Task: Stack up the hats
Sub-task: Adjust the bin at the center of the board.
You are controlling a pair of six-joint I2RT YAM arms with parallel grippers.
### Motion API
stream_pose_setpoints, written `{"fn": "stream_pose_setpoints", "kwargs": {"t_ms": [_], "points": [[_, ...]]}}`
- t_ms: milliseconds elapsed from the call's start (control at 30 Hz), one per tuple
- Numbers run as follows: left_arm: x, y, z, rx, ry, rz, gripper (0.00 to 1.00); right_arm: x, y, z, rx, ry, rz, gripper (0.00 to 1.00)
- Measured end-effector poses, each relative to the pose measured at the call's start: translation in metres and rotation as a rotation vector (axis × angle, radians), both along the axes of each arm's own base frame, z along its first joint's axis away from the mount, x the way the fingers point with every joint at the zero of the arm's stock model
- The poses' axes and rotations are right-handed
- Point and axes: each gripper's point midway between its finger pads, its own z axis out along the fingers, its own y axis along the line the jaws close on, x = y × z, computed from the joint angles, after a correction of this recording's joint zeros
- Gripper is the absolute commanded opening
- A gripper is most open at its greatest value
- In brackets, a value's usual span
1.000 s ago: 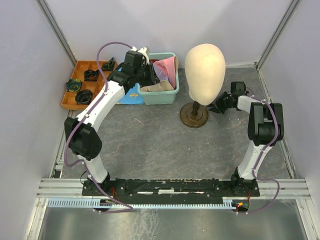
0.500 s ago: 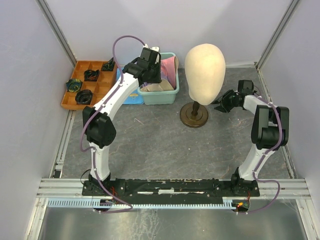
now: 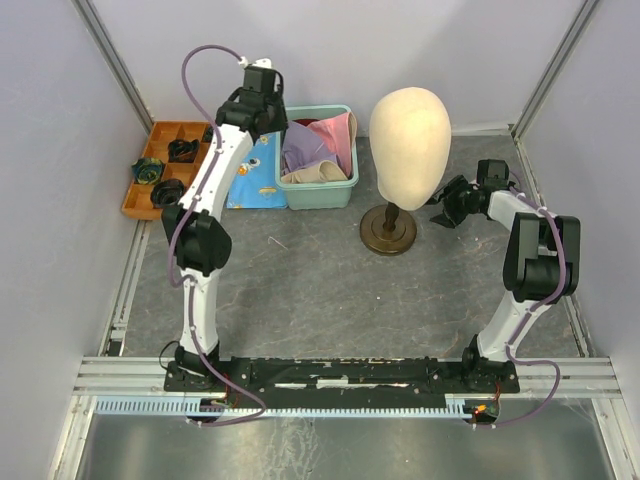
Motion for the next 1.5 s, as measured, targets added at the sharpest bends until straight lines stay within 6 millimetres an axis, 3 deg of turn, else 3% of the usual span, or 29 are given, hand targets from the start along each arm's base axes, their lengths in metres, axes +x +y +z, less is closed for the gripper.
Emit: {"fn": "stream_pose_setpoints", "kwargs": {"t_ms": [167, 367, 600, 733, 1000, 1233, 1500], "points": [[0.024, 0.031, -0.046, -0.043, 0.079, 0.064, 0.48, -0.001, 0.000, 0.003, 0.004, -0.004, 0.000, 0.65], [0.038, 0.006, -0.099, -0.121, 0.156, 0.009, 0.49, -0.002, -0.004, 0.008, 0.000, -0.011, -0.005, 0.66], [0.041, -0.025, -0.093, -0.190, 0.128, -0.068, 0.50, -0.002, -0.010, 0.008, -0.006, -0.012, -0.010, 0.66], [0.043, -0.031, -0.091, -0.198, 0.113, -0.077, 0.51, -0.002, -0.012, 0.008, -0.007, -0.011, -0.014, 0.66], [0.045, -0.032, -0.091, -0.201, 0.101, -0.078, 0.51, -0.002, -0.015, 0.008, -0.007, -0.011, -0.021, 0.66], [0.045, -0.025, -0.093, -0.191, 0.111, -0.059, 0.37, -0.002, -0.015, 0.008, -0.007, -0.011, -0.021, 0.66], [0.046, -0.012, -0.096, -0.175, 0.120, -0.028, 0.29, -0.002, -0.015, 0.008, -0.007, -0.012, -0.021, 0.65]]}}
